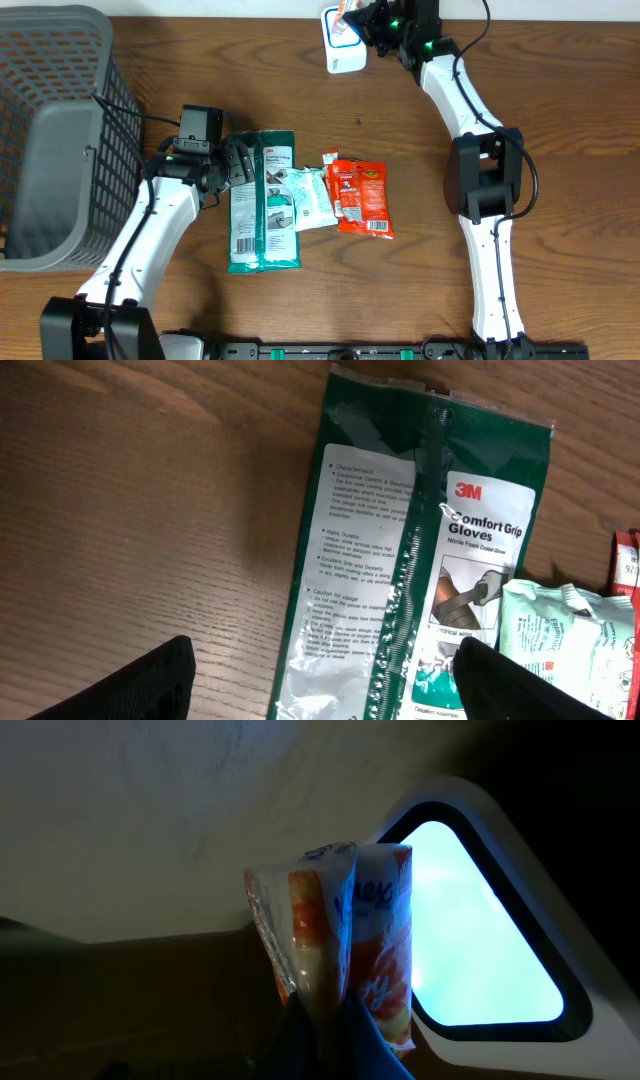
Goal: Scan the item barcode
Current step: 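Lift the tissue pack and bring it to the white scanner, then carry the tissue pack right and set it down at the table's right edge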
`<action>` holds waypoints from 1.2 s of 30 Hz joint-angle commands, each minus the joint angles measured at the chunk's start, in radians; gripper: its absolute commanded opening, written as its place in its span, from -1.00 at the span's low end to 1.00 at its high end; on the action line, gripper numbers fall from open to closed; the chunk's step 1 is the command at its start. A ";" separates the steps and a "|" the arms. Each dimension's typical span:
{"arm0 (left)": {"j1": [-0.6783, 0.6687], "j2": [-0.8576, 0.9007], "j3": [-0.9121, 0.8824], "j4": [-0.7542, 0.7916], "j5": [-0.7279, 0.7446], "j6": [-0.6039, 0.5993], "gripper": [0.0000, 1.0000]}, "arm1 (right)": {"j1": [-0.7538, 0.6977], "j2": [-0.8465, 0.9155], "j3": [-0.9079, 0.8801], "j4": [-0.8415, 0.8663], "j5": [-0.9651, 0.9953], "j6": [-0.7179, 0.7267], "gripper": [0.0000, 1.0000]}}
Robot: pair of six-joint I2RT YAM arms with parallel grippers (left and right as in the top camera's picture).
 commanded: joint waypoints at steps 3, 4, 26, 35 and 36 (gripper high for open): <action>0.003 0.008 -0.009 0.001 -0.008 -0.002 0.67 | 0.013 -0.042 0.011 0.002 0.011 -0.052 -0.98; 0.003 0.008 -0.009 0.001 -0.008 -0.002 0.67 | 0.013 -0.042 0.011 0.002 0.011 -0.052 -0.98; 0.003 0.008 -0.009 0.001 -0.008 -0.002 0.68 | 0.014 -0.280 0.013 -0.359 0.019 -0.399 -0.98; 0.003 0.008 -0.009 0.001 -0.008 -0.002 0.67 | -0.039 -0.616 0.013 -1.103 0.492 -0.815 -0.98; 0.003 0.008 -0.009 0.001 -0.008 -0.002 0.67 | -0.058 -0.618 0.013 -1.159 0.570 -0.815 -0.98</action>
